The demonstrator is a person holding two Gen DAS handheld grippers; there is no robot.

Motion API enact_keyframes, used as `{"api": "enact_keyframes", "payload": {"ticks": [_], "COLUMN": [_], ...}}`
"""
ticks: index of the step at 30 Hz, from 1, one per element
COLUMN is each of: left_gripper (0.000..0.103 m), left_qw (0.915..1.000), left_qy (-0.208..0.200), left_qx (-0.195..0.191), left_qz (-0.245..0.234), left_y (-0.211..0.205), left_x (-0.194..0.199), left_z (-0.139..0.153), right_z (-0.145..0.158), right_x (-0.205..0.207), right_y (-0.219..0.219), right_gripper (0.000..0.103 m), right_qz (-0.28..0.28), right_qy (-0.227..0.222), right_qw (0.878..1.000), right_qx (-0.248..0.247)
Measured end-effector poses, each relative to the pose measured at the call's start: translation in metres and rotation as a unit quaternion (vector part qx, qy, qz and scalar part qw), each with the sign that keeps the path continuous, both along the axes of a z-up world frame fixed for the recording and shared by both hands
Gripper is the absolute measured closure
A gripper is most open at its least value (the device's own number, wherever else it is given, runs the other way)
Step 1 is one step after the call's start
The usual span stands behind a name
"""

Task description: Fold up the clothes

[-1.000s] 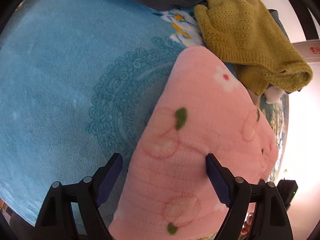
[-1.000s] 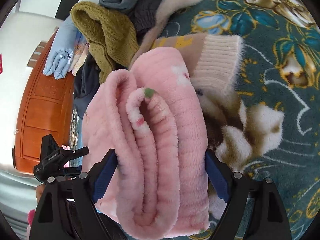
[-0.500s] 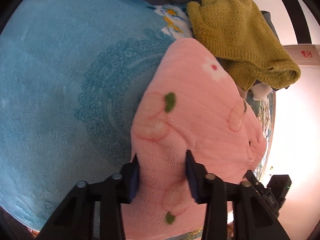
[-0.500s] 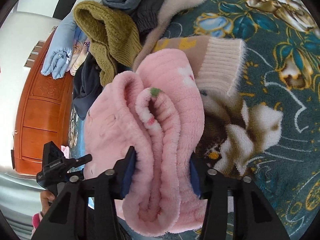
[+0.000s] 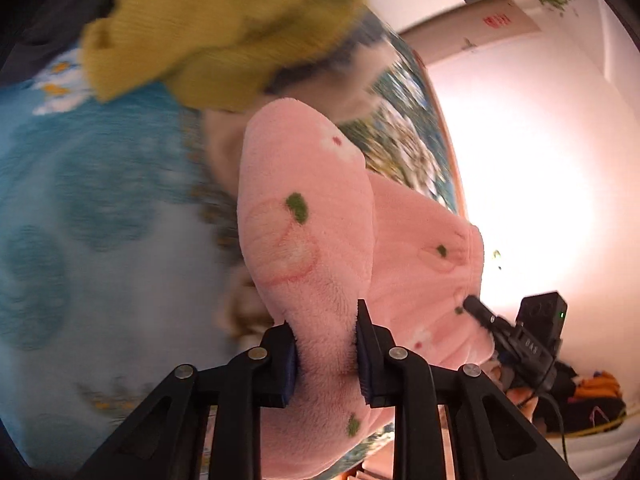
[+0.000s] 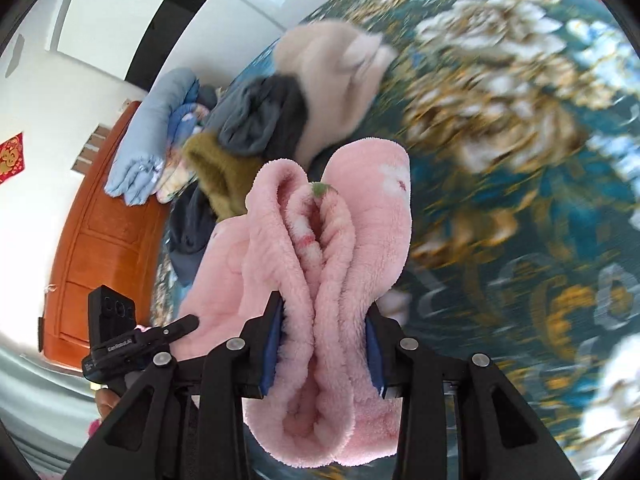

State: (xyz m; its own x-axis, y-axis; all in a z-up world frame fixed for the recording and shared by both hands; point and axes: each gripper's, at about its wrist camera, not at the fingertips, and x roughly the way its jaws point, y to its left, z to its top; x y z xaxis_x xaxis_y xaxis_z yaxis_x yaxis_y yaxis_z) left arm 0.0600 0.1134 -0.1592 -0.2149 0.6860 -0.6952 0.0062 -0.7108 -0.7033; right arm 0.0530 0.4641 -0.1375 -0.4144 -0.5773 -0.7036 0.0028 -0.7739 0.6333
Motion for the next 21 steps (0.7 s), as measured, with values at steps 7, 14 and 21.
{"api": "enact_keyframes", "payload": {"ticks": [7, 14, 21], "left_gripper": [0.078, 0.078, 0.077], "left_qw": [0.9976, 0.9946, 0.9858], "left_qy": [-0.015, -0.016, 0.008], "left_qx": [0.002, -0.028, -0.089], "left_qz": [-0.067, -0.098, -0.142], "left_y": [0.127, 0.19, 0.221], "left_x": [-0.034, -0.058, -0.056], "left_z": [0.002, -0.008, -0.008], "right_z": [0.037, 0.036, 0.003], "right_x": [-0.018, -0.029, -0.028], "right_y": [0.101, 0.168, 0.206], "right_gripper": [0.065, 0.065, 0.065], "right_qz": [-0.016, -0.023, -0.06], "right_qy": [0.018, 0.015, -0.009], "right_qw": [0.996, 0.991, 0.989], "right_qx": [0.086, 0.131, 0.135]}}
